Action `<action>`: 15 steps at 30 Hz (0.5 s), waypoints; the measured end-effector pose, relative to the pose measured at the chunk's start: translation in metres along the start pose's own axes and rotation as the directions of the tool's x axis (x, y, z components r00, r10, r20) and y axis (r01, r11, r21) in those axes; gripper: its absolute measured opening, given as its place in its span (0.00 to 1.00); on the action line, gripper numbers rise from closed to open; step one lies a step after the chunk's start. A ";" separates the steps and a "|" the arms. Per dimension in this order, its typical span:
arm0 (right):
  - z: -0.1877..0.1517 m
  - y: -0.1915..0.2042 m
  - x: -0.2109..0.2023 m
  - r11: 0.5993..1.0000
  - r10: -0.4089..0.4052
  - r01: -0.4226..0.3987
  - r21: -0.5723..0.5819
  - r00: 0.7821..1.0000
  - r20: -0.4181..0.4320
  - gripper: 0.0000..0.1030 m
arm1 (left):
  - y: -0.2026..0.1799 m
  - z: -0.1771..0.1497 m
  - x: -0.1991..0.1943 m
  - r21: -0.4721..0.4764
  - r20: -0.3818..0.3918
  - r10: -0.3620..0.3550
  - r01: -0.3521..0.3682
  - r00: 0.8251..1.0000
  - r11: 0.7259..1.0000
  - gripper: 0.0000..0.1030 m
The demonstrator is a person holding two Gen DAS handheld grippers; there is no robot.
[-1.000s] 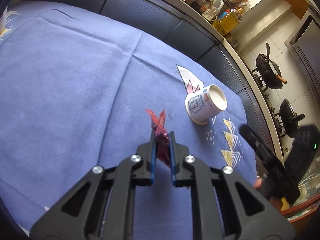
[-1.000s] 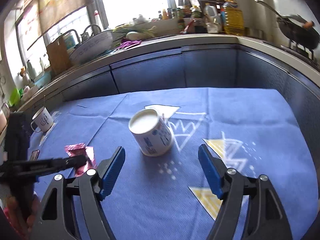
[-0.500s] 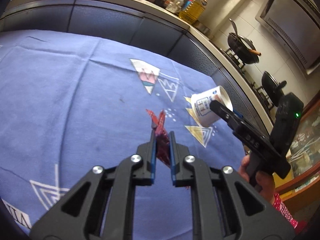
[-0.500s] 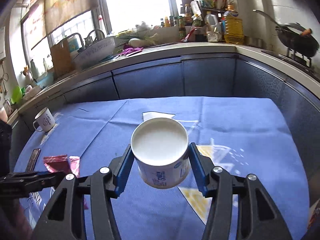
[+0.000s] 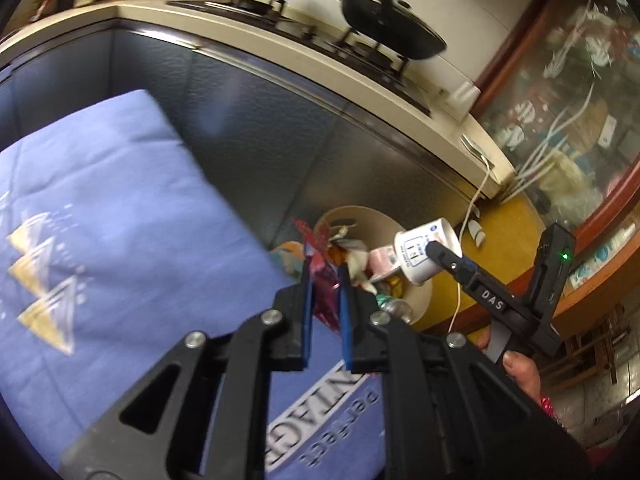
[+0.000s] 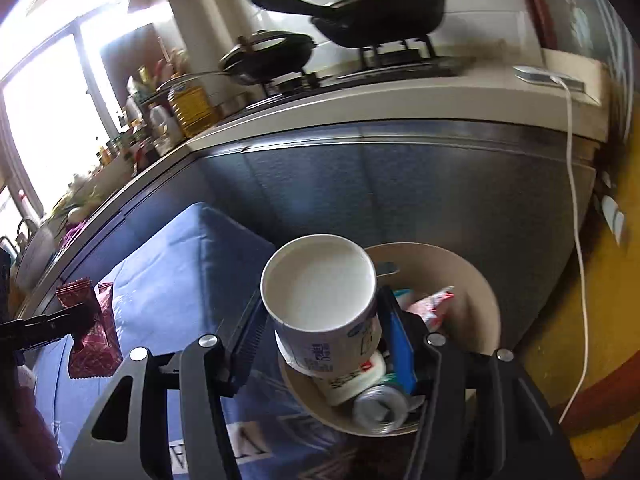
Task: Collect trash
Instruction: 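Carry wrapper and cup to the bin and open both tools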
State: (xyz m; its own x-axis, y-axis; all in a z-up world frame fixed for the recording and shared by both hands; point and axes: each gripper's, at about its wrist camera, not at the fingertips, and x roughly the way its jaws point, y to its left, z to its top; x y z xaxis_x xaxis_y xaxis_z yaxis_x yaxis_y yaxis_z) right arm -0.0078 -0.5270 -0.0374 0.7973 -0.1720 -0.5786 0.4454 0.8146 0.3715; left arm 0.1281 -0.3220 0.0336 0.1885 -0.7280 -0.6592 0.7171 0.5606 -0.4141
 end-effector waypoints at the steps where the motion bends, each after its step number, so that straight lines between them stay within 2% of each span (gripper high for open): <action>1: 0.002 -0.012 0.004 1.000 0.001 0.000 0.016 1.000 -0.008 0.53 | -0.013 0.006 0.019 0.024 -0.021 -0.013 0.014 1.000 1.000 0.11; 6: 0.012 -0.044 0.033 0.999 -0.005 0.007 0.031 0.999 -0.054 0.53 | -0.055 0.012 0.102 0.074 -0.128 -0.016 0.025 0.992 0.997 0.11; 10: 0.018 -0.053 0.056 1.000 -0.012 0.011 -0.005 0.996 -0.090 0.53 | -0.059 0.005 0.151 0.075 -0.194 0.019 -0.005 0.981 0.997 0.11; 12: 0.021 -0.053 0.074 0.999 -0.020 0.016 -0.032 0.990 -0.138 0.54 | -0.055 0.002 0.172 0.065 -0.226 0.027 -0.013 0.974 0.998 0.13; 13: 0.020 -0.052 0.086 0.999 -0.021 0.013 -0.043 0.984 -0.175 0.54 | -0.053 0.000 0.184 0.061 -0.256 0.034 -0.019 0.966 0.998 0.17; 15: 0.014 -0.050 0.103 0.998 -0.027 0.014 -0.056 0.973 -0.230 0.55 | -0.049 -0.003 0.202 0.055 -0.311 0.083 -0.069 0.947 0.996 0.45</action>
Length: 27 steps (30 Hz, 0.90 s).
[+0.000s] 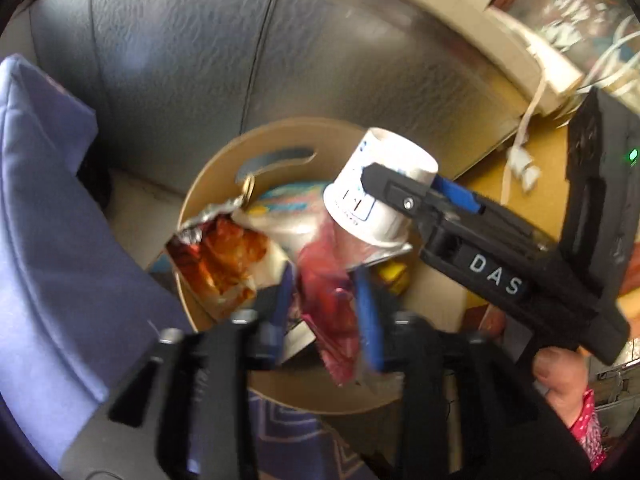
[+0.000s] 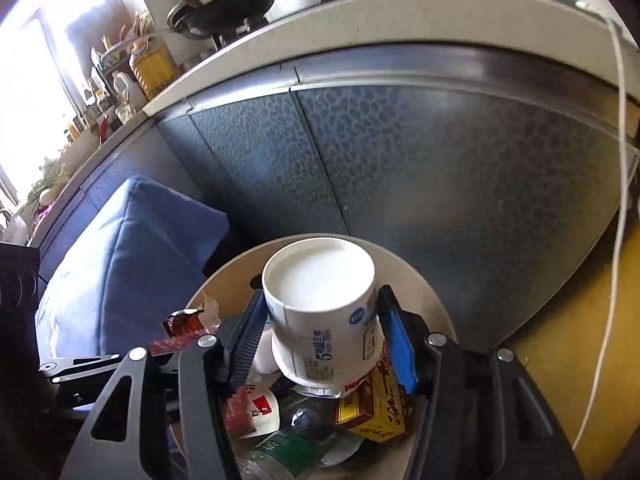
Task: Collect trash
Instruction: 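Carry wrapper and cup to the bin and open both tools, then withdraw both open tools from the bin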
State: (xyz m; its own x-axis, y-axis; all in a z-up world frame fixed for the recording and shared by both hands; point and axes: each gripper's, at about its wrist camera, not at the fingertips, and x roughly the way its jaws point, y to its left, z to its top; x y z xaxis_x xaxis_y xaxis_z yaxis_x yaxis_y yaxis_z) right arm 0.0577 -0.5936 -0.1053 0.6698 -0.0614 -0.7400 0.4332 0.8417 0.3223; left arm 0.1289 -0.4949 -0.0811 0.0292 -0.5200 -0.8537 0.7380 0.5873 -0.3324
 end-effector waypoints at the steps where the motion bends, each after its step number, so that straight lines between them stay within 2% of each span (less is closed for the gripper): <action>1: -0.002 0.001 0.003 1.000 0.006 -0.006 -0.001 1.000 -0.006 0.56 | 0.002 -0.001 0.003 -0.008 -0.009 0.017 -0.017 1.000 1.000 0.47; 3: -0.005 0.001 -0.003 1.000 0.019 -0.019 -0.004 1.000 0.018 0.59 | 0.002 -0.003 -0.004 0.007 0.013 0.022 -0.022 1.000 1.000 0.50; 5: -0.007 -0.001 -0.014 1.000 0.022 -0.022 0.007 0.998 0.063 0.65 | 0.000 -0.002 -0.018 0.030 0.059 0.050 -0.052 0.997 0.998 0.59; 11: -0.017 -0.005 -0.055 0.998 0.031 -0.039 0.051 0.988 0.154 0.67 | 0.003 -0.006 -0.065 0.020 0.177 0.048 -0.053 0.983 0.998 0.60; 18: -0.043 -0.003 -0.102 0.993 0.038 -0.063 0.096 0.971 0.236 0.67 | 0.003 -0.040 -0.119 0.041 0.282 0.087 -0.102 0.955 0.994 0.60; 25: -0.083 0.020 -0.139 0.979 0.081 -0.125 0.164 0.964 0.254 0.67 | -0.002 -0.082 -0.150 0.084 0.352 0.175 -0.218 0.920 0.972 0.61; 27: -0.095 0.030 -0.148 0.975 0.072 -0.123 0.183 0.962 0.262 0.67 | -0.005 -0.092 -0.157 0.092 0.371 0.193 -0.243 0.908 0.966 0.71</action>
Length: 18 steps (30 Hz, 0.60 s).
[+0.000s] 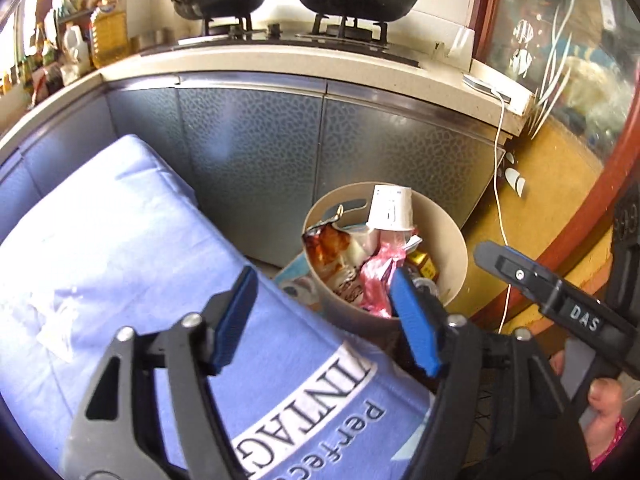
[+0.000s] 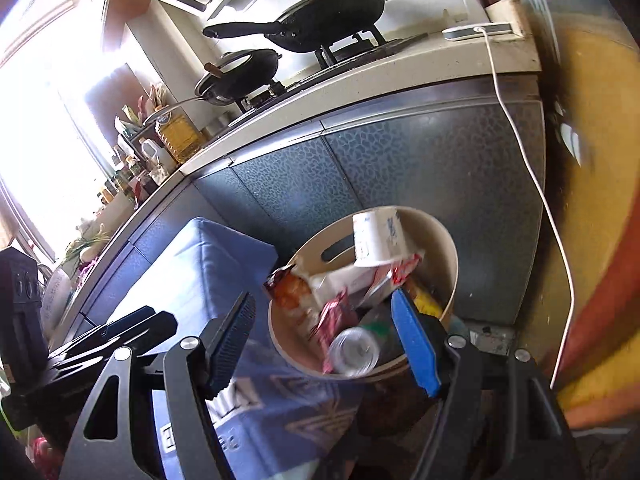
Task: Collect trash
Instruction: 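Withdraw both open tools from the bin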
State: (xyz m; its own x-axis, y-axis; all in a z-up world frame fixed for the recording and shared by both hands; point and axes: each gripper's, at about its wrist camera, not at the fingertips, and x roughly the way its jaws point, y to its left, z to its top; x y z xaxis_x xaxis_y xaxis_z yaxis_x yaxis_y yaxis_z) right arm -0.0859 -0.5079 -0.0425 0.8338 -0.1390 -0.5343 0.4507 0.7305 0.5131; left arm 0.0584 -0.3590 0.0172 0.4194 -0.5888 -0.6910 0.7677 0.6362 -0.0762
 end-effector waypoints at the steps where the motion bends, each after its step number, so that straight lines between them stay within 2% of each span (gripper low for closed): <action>1: -0.006 0.004 -0.005 1.000 0.001 -0.001 0.009 1.000 0.000 0.67 | -0.001 -0.003 -0.007 0.009 0.015 0.006 -0.006 1.000 1.000 0.73; 5: -0.021 0.022 -0.019 1.000 -0.004 0.004 0.003 1.000 0.004 0.67 | -0.005 -0.015 -0.032 0.039 0.097 0.046 -0.050 0.994 0.998 0.81; 8: -0.025 0.031 -0.027 1.000 -0.018 0.018 -0.011 1.000 0.020 0.67 | -0.005 -0.021 -0.047 0.044 0.136 0.058 -0.064 0.989 0.997 0.81; 16: -0.022 0.042 -0.044 1.000 -0.019 0.019 -0.001 0.998 0.060 0.67 | -0.006 -0.026 -0.071 0.058 0.142 0.074 -0.083 0.987 0.995 0.81; 18: -0.022 0.043 -0.047 1.000 -0.015 0.015 -0.002 0.998 0.060 0.67 | -0.004 -0.026 -0.073 0.050 0.132 0.072 -0.079 0.989 0.996 0.87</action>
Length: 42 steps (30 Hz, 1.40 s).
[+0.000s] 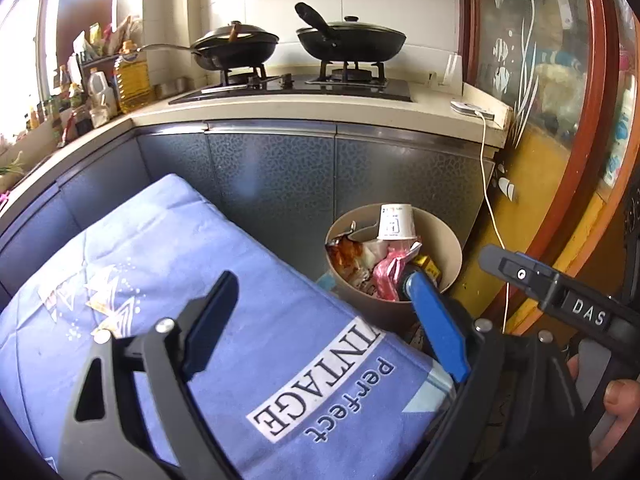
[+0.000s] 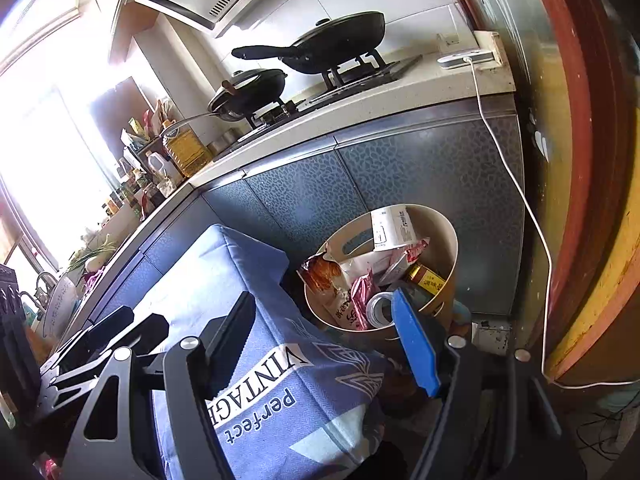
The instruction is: Collect trash
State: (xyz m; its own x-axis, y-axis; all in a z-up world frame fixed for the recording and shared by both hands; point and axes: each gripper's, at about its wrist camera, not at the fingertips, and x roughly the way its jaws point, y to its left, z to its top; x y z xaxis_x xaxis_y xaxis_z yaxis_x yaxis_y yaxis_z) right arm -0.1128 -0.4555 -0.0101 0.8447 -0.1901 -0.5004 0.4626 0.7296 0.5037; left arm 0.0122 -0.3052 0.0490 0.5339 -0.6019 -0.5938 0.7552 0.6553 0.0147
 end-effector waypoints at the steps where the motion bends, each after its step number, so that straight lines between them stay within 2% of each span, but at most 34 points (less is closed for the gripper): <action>1: 0.000 0.001 0.000 1.000 0.001 -0.001 -0.001 1.000 -0.001 0.67 | 0.001 0.000 -0.001 -0.007 0.000 0.000 0.000 1.000 1.000 0.89; 3: 0.001 0.002 0.001 1.000 0.002 -0.002 -0.004 1.000 -0.006 0.67 | 0.004 -0.001 -0.003 -0.013 0.005 0.014 -0.014 1.000 1.000 0.93; 8: 0.001 0.005 0.004 1.000 0.004 -0.004 -0.004 1.000 -0.016 0.67 | 0.012 -0.001 -0.003 -0.035 -0.011 0.054 -0.055 0.998 0.998 0.94; 13: -0.002 0.006 0.007 1.000 -0.002 0.002 -0.002 1.000 -0.027 0.67 | 0.018 -0.001 0.000 -0.036 -0.043 0.140 -0.141 0.989 0.989 0.94; 23: -0.005 0.010 0.009 1.000 -0.005 0.004 -0.007 0.999 -0.032 0.69 | 0.030 -0.003 -0.002 -0.063 -0.048 0.158 -0.161 0.986 0.985 0.94; 36: -0.005 0.017 0.002 1.000 0.009 -0.010 -0.010 1.000 -0.026 0.70 | 0.042 0.000 -0.014 -0.105 -0.006 0.204 -0.204 0.979 0.973 0.94; 42: -0.004 0.017 0.000 1.000 0.006 -0.006 -0.004 1.000 -0.020 0.71 | 0.039 0.003 -0.020 -0.084 0.027 0.235 -0.232 0.972 0.969 0.94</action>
State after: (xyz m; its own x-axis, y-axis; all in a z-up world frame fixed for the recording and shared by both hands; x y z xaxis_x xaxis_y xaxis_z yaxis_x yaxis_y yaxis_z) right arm -0.1062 -0.4404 -0.0048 0.8416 -0.1727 -0.5117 0.4568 0.7330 0.5040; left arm 0.0315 -0.2689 0.0641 0.7063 -0.4431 -0.5520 0.5762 0.8129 0.0847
